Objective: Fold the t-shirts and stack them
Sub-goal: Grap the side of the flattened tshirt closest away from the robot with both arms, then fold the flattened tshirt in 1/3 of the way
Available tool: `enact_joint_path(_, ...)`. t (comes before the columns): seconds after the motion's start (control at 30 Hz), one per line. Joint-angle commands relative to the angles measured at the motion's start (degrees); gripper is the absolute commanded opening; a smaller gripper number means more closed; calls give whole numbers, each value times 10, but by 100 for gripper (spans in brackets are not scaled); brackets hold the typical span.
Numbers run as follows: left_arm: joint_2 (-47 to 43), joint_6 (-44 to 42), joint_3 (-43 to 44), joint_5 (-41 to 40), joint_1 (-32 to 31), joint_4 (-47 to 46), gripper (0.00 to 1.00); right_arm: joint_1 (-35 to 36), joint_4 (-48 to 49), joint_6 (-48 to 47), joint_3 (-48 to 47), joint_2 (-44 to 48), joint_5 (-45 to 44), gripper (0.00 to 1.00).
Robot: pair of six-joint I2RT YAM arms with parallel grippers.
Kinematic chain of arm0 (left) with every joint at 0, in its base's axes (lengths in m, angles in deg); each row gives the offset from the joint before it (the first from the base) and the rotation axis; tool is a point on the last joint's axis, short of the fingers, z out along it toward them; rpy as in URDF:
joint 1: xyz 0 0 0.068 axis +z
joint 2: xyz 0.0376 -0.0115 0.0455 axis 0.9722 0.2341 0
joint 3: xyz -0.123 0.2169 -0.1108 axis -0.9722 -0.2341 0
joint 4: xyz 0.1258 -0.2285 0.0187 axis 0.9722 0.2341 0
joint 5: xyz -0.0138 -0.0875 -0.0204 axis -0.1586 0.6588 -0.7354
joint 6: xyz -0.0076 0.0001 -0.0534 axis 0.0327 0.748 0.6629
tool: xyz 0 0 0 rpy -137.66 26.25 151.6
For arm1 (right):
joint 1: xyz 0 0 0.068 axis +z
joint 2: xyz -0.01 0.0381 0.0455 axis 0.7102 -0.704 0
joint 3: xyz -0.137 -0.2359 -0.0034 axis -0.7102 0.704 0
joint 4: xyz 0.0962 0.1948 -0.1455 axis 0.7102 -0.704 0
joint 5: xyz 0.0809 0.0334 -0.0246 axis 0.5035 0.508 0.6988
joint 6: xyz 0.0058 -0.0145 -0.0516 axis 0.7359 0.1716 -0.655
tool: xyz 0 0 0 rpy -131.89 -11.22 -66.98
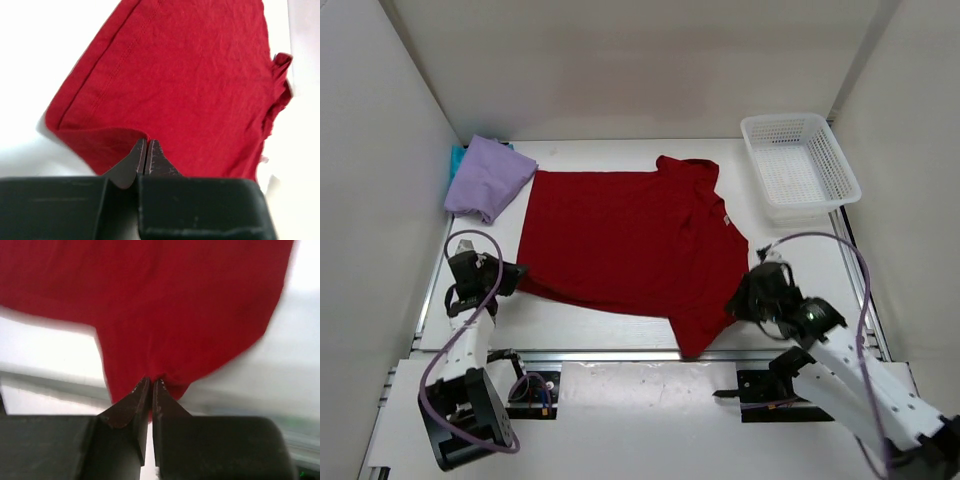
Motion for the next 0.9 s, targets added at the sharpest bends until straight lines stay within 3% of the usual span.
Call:
enact_joint_path(0.0, 40, 69, 10, 39, 17, -91, 0, -200, 168, -123, -65, -115, 56, 0)
enact_joint_path(0.03, 58, 84, 18, 42, 15, -105, 0, -250, 238, -142, -55, -144, 185, 0)
enact_joint_path(0.07, 74, 88, 30, 22, 8, -119, 0, -332, 288, -151, -50, -170, 260, 0)
enact_joint_path(0.1, 93, 90, 44, 14, 1, -117, 0, -378, 305, -158, -52, -207, 276, 0)
enact_joint_path(0.17, 115, 100, 57, 11, -2, -132, 0, -378, 330, -177, -82, -260, 237, 0)
enact_joint_path(0.43, 226, 98, 117, -25, -1, -158, 0, -371, 388, -201, -232, -452, 225, 0)
enact_joint_path(0.87, 403, 97, 227, -40, -23, -168, 2, -366, 314, -258, -469, -704, 216, 0)
